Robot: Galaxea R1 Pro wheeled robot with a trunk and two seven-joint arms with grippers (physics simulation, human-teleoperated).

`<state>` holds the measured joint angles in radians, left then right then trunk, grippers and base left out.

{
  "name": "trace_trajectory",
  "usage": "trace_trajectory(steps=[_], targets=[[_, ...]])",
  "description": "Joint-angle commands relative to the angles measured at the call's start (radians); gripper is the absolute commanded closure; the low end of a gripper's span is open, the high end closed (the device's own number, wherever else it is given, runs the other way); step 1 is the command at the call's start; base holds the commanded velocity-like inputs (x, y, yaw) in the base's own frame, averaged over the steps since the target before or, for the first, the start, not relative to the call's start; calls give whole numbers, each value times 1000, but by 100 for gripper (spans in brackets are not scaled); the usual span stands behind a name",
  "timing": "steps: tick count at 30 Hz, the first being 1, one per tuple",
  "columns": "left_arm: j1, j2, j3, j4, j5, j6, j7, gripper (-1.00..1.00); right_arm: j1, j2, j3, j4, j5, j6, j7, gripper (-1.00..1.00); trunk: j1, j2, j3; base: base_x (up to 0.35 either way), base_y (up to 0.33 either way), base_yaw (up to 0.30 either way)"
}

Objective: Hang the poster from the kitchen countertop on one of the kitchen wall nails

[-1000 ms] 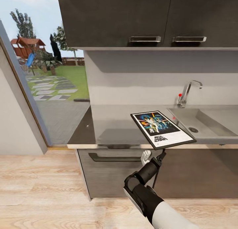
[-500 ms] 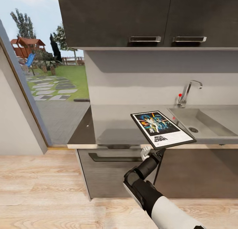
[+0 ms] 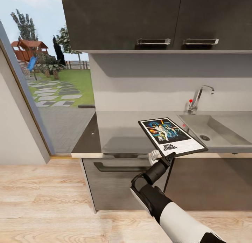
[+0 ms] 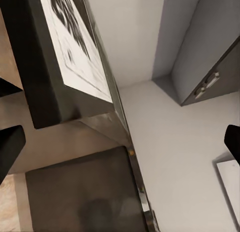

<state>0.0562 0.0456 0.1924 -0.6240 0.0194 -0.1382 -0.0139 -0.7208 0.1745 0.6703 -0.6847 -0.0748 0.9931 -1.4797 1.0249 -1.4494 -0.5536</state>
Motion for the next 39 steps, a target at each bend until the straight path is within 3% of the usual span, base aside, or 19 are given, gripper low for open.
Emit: trace_trajectory(steps=[1, 39], targets=[[1, 0, 1, -1, 2, -1, -1, -100, -2, 0, 3, 1, -8, 11, -7, -100, 0, 0, -1, 0, 0, 0], [1, 2, 1, -3, 2, -1, -1, -100, -2, 0, 6, 75, -14, 9, -5, -100, 0, 0, -1, 18, 0, 0]])
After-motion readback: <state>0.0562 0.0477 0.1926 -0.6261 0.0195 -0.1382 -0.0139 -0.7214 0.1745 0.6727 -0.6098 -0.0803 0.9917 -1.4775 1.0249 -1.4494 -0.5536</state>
